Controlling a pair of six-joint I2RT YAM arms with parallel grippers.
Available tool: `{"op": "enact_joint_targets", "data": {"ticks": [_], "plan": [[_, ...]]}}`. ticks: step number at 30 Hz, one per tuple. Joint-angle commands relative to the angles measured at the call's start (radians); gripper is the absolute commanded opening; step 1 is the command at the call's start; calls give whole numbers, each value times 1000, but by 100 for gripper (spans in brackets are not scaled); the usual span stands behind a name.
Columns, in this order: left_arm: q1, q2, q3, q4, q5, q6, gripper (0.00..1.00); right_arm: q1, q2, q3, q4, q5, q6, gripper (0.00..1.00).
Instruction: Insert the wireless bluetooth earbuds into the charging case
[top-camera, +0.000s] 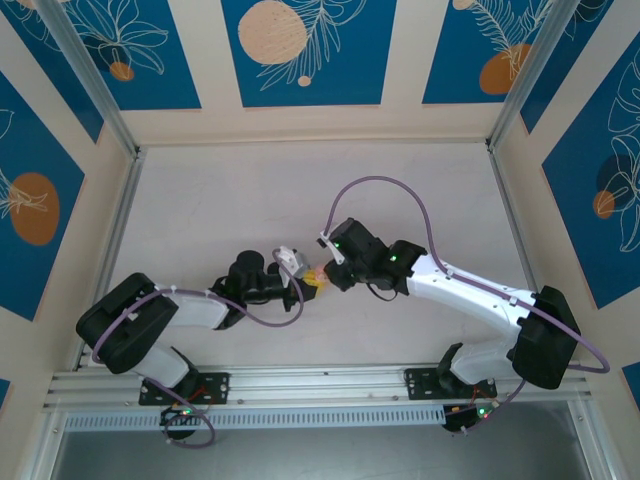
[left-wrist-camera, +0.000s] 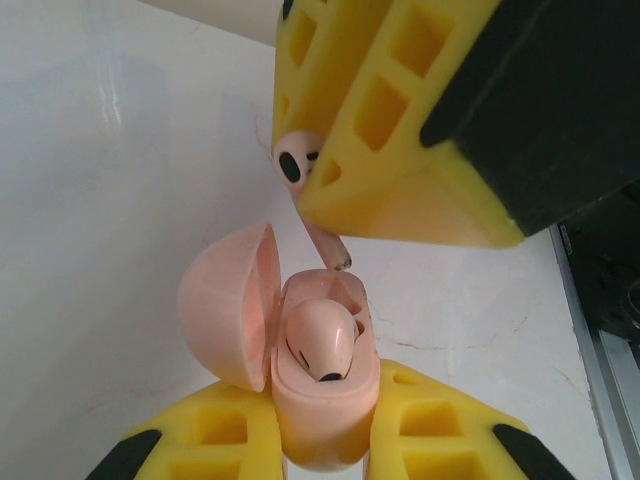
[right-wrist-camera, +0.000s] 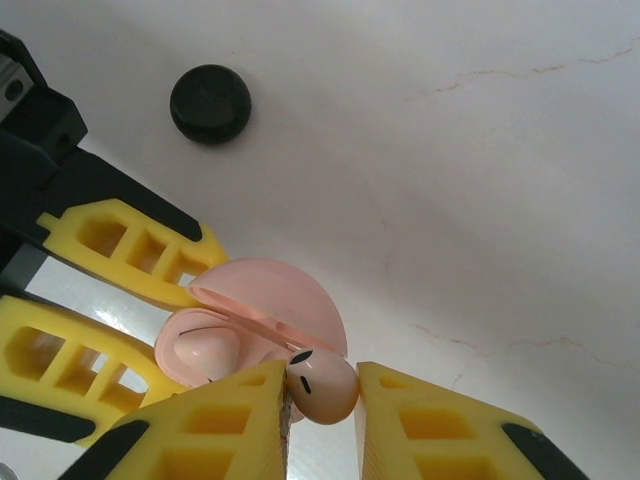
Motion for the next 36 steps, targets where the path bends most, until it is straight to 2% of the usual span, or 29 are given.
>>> {"op": "enact_joint_targets", "data": {"ticks": [1, 15, 23, 36], "plan": [[-13, -27, 28, 48, 3, -24, 13, 8, -22, -13, 17, -1, -13, 23], [-14, -48, 33, 58, -11, -38, 13, 26, -21, -23, 23, -7, -32, 23], [-13, -53, 34, 54, -16, -32, 13, 31, -48, -47, 32, -77, -45, 24], [-13, -80, 48, -6, -9, 6, 13, -63, -131, -89, 93, -235, 10, 38]]}}
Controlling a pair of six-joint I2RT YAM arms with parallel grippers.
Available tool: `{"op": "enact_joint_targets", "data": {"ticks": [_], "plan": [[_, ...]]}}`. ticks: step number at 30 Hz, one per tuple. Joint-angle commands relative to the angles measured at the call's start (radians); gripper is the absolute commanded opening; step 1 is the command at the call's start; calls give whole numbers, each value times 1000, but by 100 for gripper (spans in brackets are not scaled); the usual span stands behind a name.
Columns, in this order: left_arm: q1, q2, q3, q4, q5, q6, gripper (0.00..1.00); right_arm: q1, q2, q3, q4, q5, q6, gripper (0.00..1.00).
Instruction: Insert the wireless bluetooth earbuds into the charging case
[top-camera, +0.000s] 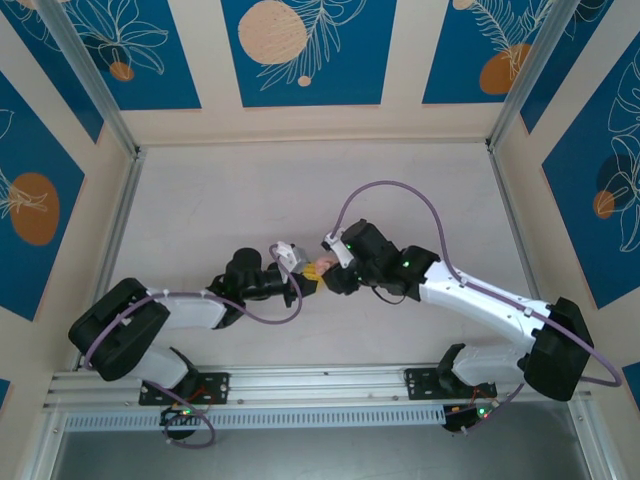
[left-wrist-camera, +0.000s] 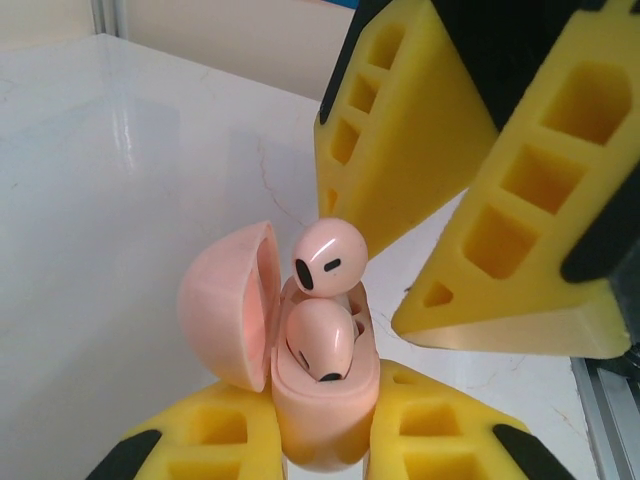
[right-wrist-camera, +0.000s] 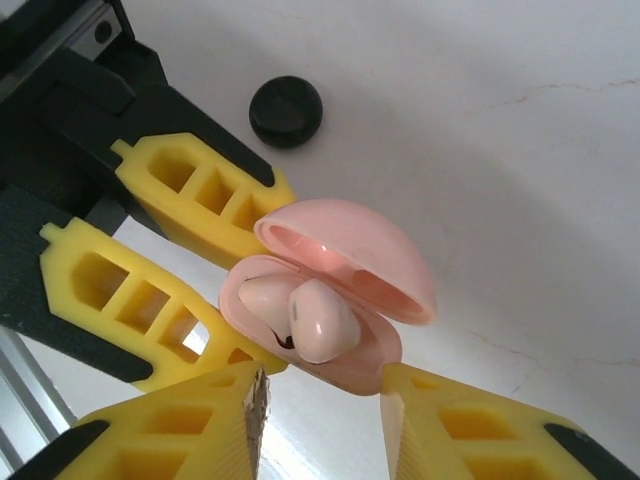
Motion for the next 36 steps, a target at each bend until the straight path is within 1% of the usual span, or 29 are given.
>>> {"op": "enact_joint_targets", "data": {"ticks": [1, 8, 14, 19, 22, 25, 28, 29, 31, 36], "plan": [[-13, -29, 31, -9, 6, 25, 13, -30, -42, -18, 33, -87, 27, 40], [-13, -38, 34, -22, 7, 35, 13, -78, -81, -38, 63, -181, 54, 48], [-13, -39, 32, -22, 9, 36, 13, -101, -108, -44, 72, -227, 73, 51], [-13, -46, 27, -25, 0, 46, 13, -148, -154, -52, 78, -283, 136, 51], [-13, -54, 25, -38, -15, 68, 13, -197, -169, -47, 60, -349, 222, 50], [-13, -68, 25, -70, -32, 103, 13, -213, -166, -9, -13, -340, 328, 45], [-13, -78, 27, -97, -40, 136, 13, -225, -157, 6, -42, -386, 434, 42], [-13, -80, 28, -105, -38, 145, 13, -226, -149, 12, -51, -410, 450, 42], [-13, -81, 32, -118, -36, 155, 13, -226, -126, 34, -83, -419, 470, 41], [-14, -81, 32, -119, -25, 159, 13, -225, -65, 69, -93, -440, 471, 42]]}}
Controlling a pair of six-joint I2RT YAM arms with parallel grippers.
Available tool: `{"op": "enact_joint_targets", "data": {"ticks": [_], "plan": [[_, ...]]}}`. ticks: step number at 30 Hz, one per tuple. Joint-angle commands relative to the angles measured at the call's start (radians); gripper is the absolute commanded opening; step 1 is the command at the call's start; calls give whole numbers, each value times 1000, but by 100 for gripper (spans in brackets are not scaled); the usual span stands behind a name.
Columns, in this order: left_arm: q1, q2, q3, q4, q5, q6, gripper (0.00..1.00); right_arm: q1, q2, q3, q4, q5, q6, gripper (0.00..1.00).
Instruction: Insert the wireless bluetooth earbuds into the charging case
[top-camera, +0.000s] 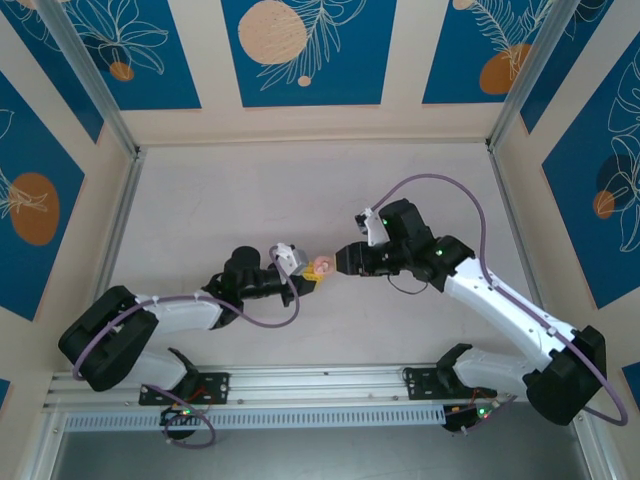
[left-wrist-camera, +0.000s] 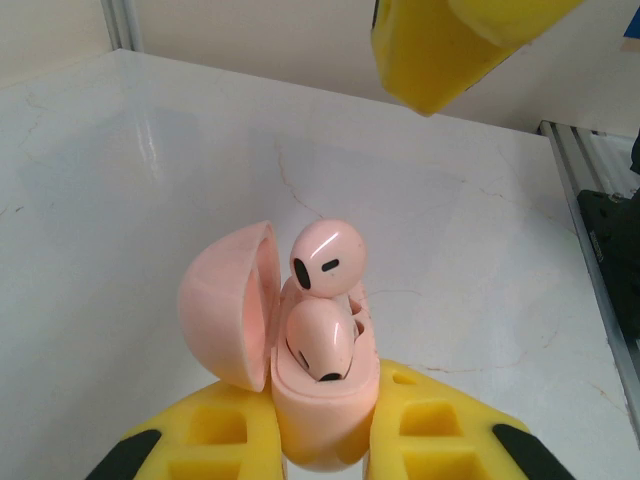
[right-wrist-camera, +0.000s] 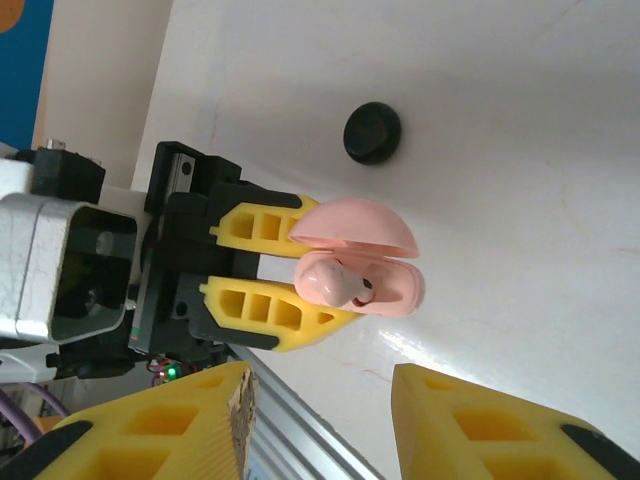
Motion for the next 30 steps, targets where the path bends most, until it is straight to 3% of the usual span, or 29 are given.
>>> {"op": "enact_joint_targets", "data": {"ticks": [1, 25, 30], "plan": [[-13, -18, 23, -5, 10, 31, 13, -2, 34, 43, -40, -50, 30, 42], [-13, -29, 35, -36, 19, 36, 13, 12, 194, 106, -29, -97, -64, 42], [-13, -33, 35, -42, 18, 39, 13, 12, 206, 105, -30, -110, -63, 38]]}}
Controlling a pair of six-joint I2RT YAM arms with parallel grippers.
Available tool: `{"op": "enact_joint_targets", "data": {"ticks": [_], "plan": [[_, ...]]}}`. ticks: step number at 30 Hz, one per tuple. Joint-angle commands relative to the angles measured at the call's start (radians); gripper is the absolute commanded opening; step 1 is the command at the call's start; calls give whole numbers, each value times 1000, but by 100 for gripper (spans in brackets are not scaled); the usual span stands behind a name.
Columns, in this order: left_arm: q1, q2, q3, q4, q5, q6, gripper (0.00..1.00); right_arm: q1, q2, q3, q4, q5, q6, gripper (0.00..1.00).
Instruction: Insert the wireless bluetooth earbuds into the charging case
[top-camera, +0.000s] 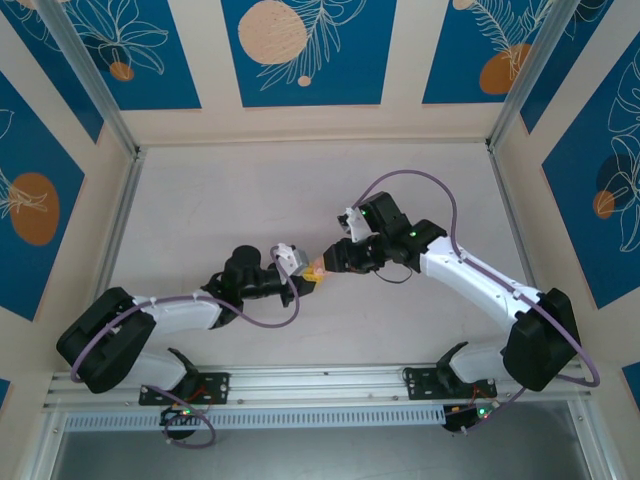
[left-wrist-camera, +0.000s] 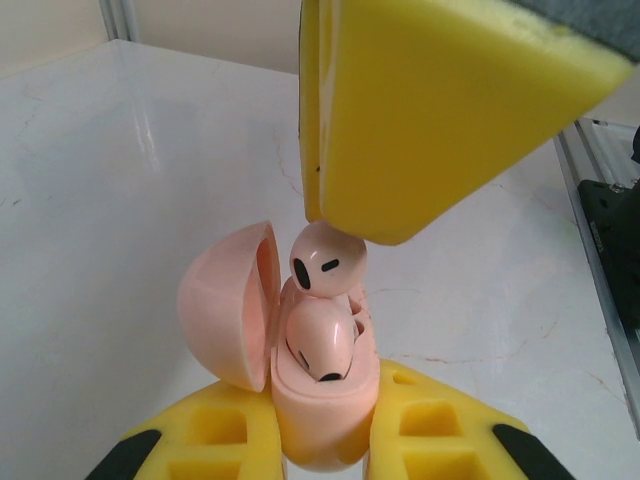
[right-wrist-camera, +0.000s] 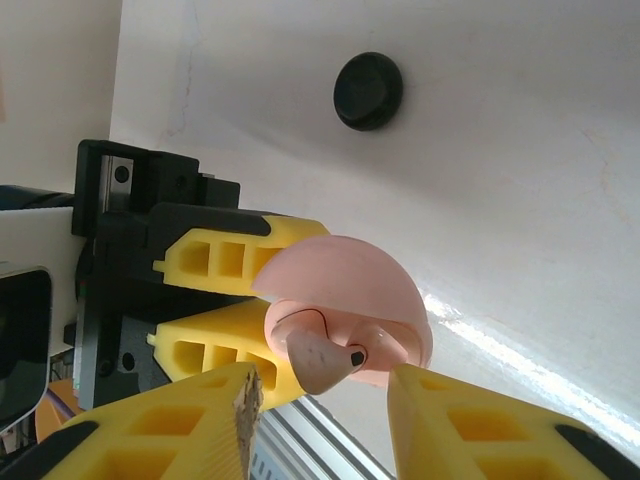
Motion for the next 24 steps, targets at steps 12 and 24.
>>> {"op": "enact_joint_targets", "data": {"ticks": [12, 24], "plan": [[-13, -35, 29, -15, 19, 30, 13, 10, 35, 29, -5, -42, -5, 32], [-13, -36, 35, -27, 22, 38, 13, 11, 37, 20, 7, -41, 76, 25]]}}
